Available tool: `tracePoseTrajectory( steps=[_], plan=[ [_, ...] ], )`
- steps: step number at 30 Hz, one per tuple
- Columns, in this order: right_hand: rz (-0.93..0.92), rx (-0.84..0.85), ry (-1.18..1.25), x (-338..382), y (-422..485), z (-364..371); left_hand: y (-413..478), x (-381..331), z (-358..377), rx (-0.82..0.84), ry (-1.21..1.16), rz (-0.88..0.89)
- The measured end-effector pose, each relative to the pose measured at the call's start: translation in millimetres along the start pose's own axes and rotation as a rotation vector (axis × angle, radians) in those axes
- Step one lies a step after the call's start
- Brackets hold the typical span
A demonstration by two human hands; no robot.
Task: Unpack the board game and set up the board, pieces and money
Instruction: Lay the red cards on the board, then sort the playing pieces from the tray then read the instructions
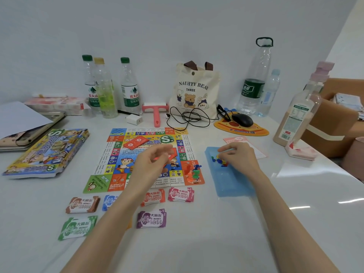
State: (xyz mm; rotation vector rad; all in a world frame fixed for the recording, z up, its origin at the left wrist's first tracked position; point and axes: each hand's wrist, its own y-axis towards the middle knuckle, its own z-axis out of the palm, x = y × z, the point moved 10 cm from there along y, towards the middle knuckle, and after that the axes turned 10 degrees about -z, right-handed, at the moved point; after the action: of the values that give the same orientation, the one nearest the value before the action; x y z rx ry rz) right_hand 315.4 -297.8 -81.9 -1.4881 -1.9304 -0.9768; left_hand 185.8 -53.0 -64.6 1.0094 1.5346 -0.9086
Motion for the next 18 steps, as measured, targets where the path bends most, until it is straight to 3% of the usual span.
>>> tracePoseTrajectory(
  steps=[3,6,10,13,18],
  plan=[
    [-0.052,-0.054,0.115,19,-5,-10,0,5,2,0.028,-0.105,-0.075],
    [-0.102,-0.020,0.310,54,-18,-8,0,15,19,0.189,-0.547,-0.279],
    [-0.189,0.146,0.421,107,-42,14,-15,11,42,0.399,-1.051,-0.487],
    [-0.283,0.245,0.391,132,-56,32,-23,11,54,0.504,-1.228,-0.579],
    [-0.360,0.256,0.310,143,-62,39,-30,10,62,0.566,-1.349,-0.631]
  ],
)
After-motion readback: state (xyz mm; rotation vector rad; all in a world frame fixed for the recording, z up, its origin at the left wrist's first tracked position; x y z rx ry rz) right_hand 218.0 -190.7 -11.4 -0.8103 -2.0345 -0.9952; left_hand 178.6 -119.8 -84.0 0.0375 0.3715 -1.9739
